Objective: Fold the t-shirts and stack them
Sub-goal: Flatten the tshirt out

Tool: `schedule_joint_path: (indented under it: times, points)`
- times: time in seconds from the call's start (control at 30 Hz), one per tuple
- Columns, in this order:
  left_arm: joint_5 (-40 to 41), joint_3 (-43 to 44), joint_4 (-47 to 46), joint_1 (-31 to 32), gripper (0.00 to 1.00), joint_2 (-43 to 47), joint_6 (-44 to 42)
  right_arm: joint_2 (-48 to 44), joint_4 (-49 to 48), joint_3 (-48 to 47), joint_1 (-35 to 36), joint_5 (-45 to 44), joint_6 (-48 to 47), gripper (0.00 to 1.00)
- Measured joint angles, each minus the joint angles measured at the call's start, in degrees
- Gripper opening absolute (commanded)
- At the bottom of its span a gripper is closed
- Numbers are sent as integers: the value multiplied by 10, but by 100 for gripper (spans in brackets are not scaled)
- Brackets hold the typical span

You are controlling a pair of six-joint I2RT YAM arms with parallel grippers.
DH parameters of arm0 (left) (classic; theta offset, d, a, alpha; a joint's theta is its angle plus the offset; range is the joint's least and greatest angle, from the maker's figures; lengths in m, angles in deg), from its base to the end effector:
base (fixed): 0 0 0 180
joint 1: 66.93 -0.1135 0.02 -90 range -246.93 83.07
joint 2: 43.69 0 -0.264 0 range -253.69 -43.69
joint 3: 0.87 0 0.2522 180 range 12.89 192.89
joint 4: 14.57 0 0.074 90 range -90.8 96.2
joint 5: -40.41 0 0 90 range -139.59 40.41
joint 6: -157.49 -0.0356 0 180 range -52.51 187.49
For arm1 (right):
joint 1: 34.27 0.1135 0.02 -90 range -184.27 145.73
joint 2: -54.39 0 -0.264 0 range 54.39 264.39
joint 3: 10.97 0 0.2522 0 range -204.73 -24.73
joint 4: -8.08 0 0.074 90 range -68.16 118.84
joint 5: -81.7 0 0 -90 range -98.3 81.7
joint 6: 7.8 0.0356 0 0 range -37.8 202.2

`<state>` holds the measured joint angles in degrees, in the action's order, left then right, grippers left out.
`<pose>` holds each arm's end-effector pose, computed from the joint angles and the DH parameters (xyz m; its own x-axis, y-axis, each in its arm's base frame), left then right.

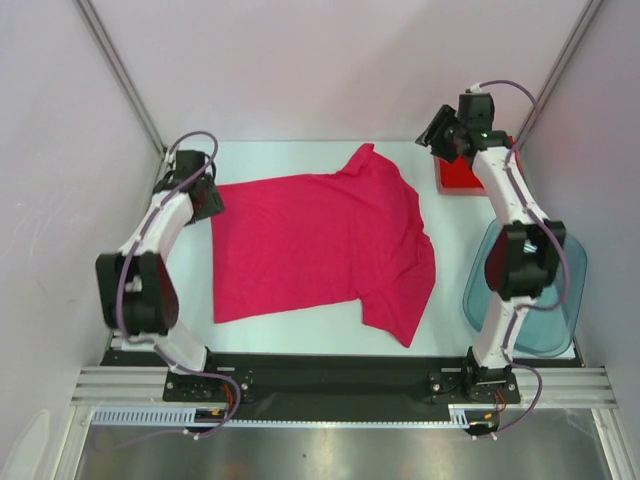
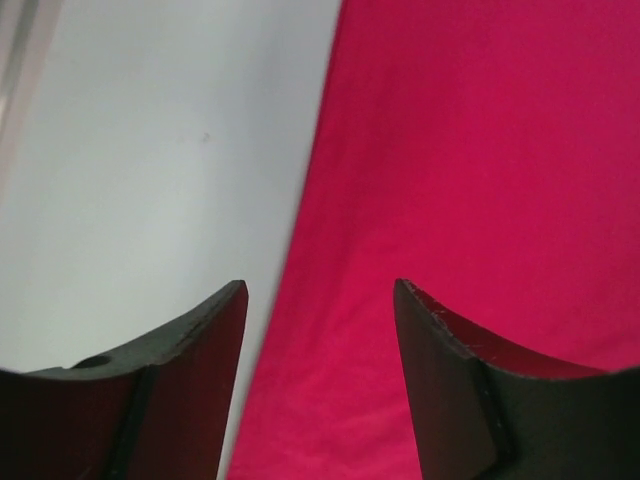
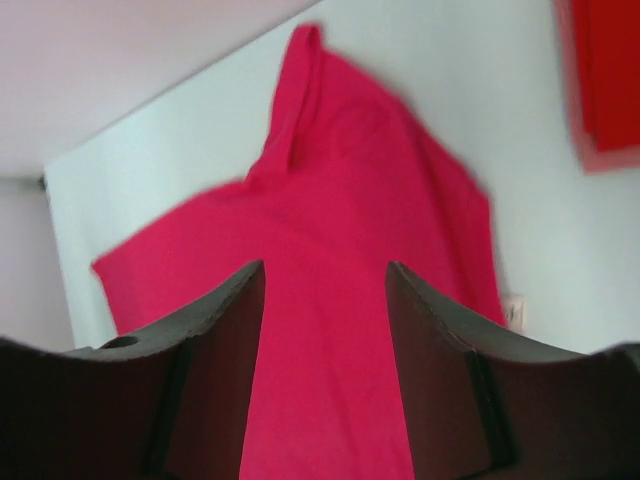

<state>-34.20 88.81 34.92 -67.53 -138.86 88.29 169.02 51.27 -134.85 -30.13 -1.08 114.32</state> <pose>0.3569 0.0132 0.2636 -0.7079 -0.3498 -0.6136 -0.4426 0.8967 -0.0006 0.4681 0.0384 0.3330 -0.5650 0.4880 -0.6653 0.1473 0.8531 0.5005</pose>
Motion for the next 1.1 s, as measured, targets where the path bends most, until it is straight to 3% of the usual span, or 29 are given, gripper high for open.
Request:
schedule_joint_path:
  times: [0.1, 0.23, 0.37, 0.5, 0.6, 0.77, 1.1]
  points:
    - [-44, -93, -9, 1, 64, 96, 28, -118, 16, 105, 29, -6, -12, 55]
    - [-127, -168, -29, 1, 65, 150, 49, -227, 28, 262, 63, -8, -26, 44]
    - [-200, -204, -74, 1, 59, 137, 74, -256, 48, 381, 54, -22, -38, 32]
    - [-239, -212, -115, 1, 57, 85, 102, -256, 62, 438, 44, -38, -57, 6]
    - [-252, -211, -132, 0, 57, 39, 121, -256, 55, 466, 44, -43, -70, 1]
    - [-267, -205, -134, -11, 55, -23, 145, -252, 31, 509, 44, -44, -75, 0]
    - [-272, -163, -129, -22, 54, -35, 145, -186, -15, 550, 44, -55, -51, 0]
